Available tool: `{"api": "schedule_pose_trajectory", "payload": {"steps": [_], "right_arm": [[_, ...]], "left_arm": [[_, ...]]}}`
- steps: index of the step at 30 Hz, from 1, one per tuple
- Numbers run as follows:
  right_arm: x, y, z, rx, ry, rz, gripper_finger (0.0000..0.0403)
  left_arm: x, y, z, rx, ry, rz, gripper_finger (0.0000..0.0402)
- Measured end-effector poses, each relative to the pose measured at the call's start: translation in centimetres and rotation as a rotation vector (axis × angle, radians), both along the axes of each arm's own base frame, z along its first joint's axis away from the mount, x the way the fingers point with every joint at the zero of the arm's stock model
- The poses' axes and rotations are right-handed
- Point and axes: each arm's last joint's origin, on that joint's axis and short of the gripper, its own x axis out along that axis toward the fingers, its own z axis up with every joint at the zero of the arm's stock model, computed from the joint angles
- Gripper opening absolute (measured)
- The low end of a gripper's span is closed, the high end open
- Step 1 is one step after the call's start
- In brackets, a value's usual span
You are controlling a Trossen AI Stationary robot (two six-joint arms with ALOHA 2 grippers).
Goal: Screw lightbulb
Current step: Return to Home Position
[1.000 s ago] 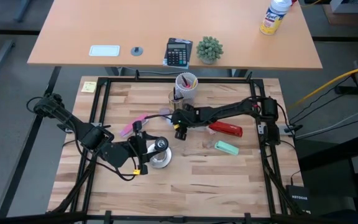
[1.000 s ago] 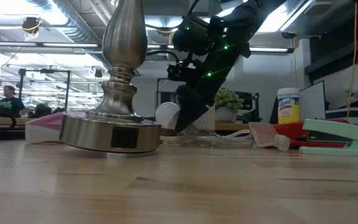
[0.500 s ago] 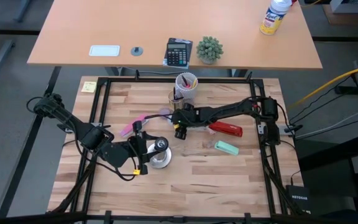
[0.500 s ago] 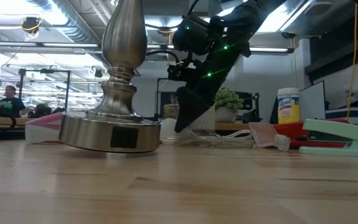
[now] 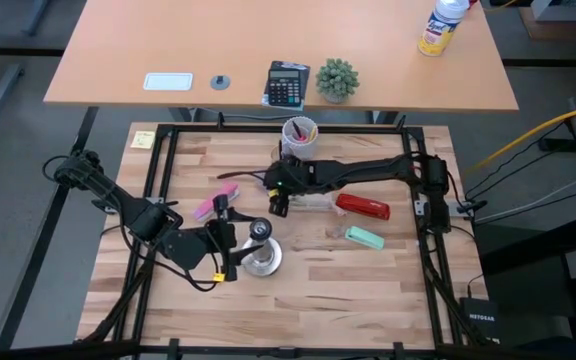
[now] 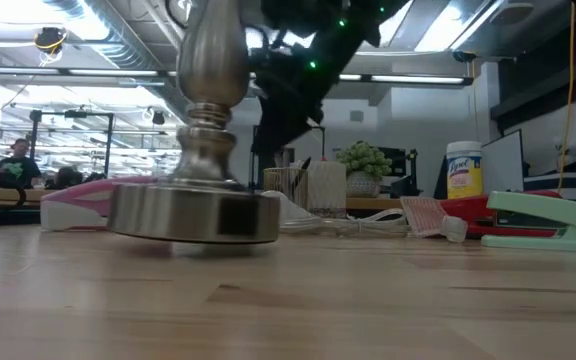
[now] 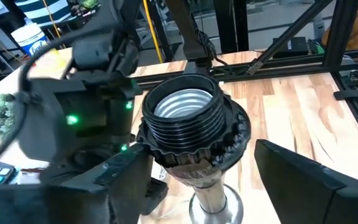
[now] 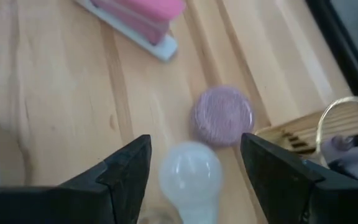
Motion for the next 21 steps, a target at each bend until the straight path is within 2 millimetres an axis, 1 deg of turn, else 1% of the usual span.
{"api": "schedule_pose_trajectory", "payload": {"steps": [4, 11, 15, 21], "right_arm": [[0.4, 0.0, 1.1, -0.003, -0.025, 0.001, 0.0253], [0.5, 0.0, 2.2, -0.002, -0.022, 0.002, 0.0253], [0.4, 0.3, 2.5, 0.009, -0.005, 0.012, 0.0253], [0.5, 1.2, 2.7, 0.017, -0.007, 0.037, 0.0253]], "left_arm": [[-0.1, -0.1, 0.0, -0.001, -0.002, -0.006, 0.0283], [-0.7, -0.4, 0.3, 0.0, -0.001, -0.027, 0.0285], [-1.4, -0.2, -0.5, 0.065, 0.09, -0.027, 0.0285], [-2.0, 0.5, -1.4, 0.103, 0.204, 0.002, 0.0285]]}}
